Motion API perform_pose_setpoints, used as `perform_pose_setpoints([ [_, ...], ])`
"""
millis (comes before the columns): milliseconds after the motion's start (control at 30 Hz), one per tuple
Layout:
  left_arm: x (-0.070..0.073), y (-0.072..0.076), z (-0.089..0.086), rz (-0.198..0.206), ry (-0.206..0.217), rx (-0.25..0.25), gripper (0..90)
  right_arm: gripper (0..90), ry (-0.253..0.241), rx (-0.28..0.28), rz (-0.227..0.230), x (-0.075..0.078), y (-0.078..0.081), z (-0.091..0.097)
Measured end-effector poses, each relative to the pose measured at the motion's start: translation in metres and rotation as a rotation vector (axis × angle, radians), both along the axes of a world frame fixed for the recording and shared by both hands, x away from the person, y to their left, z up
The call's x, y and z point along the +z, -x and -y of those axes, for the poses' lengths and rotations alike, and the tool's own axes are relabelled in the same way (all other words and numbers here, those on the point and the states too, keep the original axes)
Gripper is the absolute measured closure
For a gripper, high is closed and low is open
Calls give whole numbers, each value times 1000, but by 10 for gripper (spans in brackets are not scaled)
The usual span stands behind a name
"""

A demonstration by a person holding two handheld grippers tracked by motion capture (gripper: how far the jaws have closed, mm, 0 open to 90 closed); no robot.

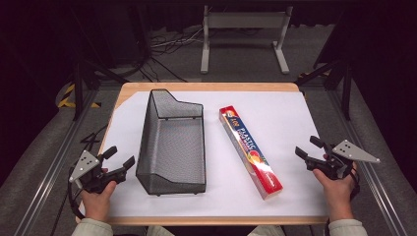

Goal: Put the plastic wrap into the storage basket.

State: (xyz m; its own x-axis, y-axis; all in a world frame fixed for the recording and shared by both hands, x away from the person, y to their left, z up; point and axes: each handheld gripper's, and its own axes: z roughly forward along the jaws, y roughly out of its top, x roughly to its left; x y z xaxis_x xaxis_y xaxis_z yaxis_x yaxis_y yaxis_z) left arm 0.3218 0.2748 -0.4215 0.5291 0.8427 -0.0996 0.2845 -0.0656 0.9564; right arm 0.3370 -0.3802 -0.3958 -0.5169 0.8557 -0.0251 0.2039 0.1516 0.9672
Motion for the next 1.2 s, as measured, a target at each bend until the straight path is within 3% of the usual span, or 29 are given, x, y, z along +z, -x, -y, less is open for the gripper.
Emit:
perform_pose_setpoints([
  [300,0,0,0,-2,-17,15,222,260,11,-6,14,3,0,-1],
  [400,0,0,0,0,-20,18,223,257,-5,15,-19,5,-2,-1],
  [500,0,0,0,2,-27,24,224,296,-25,50,-80,8,-5,-1],
  [767,-1,0,1,0,-41,32,224,251,-2,26,-24,32,6,-8],
  [1033,-1,-1,1,-1,-45,37,225,203,-2,57,-75,47,7,-15],
  [1200,-2,-1,3,-2,-51,38,225,198,-14,57,-78,55,7,-26],
])
